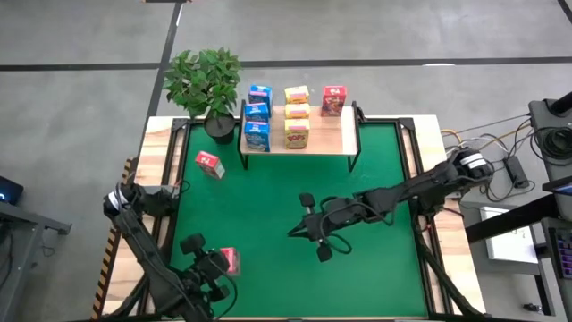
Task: Stack cereal on shelf
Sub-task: Put the bottom red cereal box on the shelf
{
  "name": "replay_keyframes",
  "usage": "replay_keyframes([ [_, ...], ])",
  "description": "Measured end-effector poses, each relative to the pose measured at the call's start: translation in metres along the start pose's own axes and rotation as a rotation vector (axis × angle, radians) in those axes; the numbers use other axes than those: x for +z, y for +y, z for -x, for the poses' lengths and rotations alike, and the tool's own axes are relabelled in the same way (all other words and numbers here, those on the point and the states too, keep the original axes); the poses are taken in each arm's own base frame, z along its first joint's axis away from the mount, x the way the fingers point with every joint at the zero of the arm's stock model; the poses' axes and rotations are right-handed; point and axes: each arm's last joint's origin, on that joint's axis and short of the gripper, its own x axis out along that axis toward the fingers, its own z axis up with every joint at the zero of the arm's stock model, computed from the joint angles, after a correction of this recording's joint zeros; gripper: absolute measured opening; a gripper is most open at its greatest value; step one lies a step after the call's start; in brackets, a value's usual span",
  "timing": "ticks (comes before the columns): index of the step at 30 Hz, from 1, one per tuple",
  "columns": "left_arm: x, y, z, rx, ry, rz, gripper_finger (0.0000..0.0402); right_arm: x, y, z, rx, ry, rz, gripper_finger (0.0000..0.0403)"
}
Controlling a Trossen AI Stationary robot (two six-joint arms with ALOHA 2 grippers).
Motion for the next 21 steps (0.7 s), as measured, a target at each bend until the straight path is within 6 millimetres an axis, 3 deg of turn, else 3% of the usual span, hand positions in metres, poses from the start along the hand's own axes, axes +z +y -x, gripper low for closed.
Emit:
replay_keyframes([
  [4,-0.004,-0.002,0.016,-0.052,-0.024,-0.015,0.0000,0.011,-0.001,-0.022,0.003,0.013,0.053,0.0009],
  [10,-0.028,-0.005,0.036,-0.122,-0.052,0.021,0.0000,0.020,-0.003,-0.053,0.012,0.063,0.130,0.0009],
  [12,-0.032,-0.005,0.040,-0.141,-0.106,0.129,0.0000,0.021,-0.004,-0.060,0.018,0.096,0.142,0.0009],
  [17,-0.030,-0.004,0.039,-0.160,-0.096,0.613,0.0006,0.026,-0.005,-0.066,0.030,0.154,0.148,0.0009],
  [21,-0.024,-0.008,0.036,-0.194,-0.062,0.774,0.0037,0.030,-0.006,-0.059,0.042,0.207,0.150,0.0009],
])
